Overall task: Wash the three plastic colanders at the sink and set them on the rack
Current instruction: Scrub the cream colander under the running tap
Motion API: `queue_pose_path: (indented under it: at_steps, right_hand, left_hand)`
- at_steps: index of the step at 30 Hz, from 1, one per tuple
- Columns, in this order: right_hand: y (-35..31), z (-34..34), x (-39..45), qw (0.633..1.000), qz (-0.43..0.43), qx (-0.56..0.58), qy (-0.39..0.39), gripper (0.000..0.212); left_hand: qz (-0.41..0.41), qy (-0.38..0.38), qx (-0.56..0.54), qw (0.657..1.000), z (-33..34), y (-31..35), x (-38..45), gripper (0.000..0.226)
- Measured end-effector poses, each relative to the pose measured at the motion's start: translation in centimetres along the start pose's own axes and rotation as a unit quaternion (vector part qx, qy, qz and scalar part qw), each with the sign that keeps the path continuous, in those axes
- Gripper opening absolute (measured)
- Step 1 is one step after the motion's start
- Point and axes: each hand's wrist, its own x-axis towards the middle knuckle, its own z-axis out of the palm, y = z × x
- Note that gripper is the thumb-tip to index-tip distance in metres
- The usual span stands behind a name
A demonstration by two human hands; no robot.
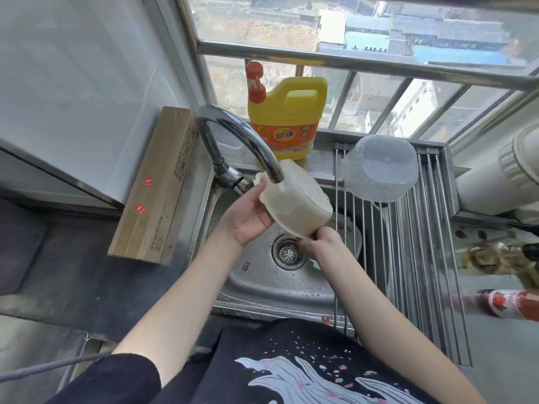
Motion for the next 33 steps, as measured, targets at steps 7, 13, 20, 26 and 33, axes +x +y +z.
queue_pose_path:
  at_steps: [7,13,20,26,33]
  right_hand:
    - [-1.4,-1.6,-0.9,0.993,-0.027,-0.037,-0.106,0.031]
    - [-4.3,-1.4,-0.3,0.895,-0.263,-0.201,-0.297,0.029]
    - [-4.7,-0.3,-0.2,0.771,-0.304,-0.513,-0.225,0.033]
    - [-5.3,-2.0,0.0,0.721,-0.225,-0.632,-0.172,0.029]
    - [-3.2,-3.0,0.0,0.774,-0.318,-0.513,-0.191,0.025]
  left_hand:
    - [-0.082,0.064,0.189,0.976,1.8,-0.3,1.0,0.042]
    - [-0.213,0.011,0.224,0.951,-2.5,0.2,-0.2,0.09]
    - [-0.069,0.0,0.109,0.992,-3.6,0.2,-0.8,0.07]
    - [0.063,-0.05,0.208,0.975,-4.4,-0.1,-1.3,0.092]
    - [0.006,-0.01,0.252,0.968,-4.3,0.2,-2.2,0.073]
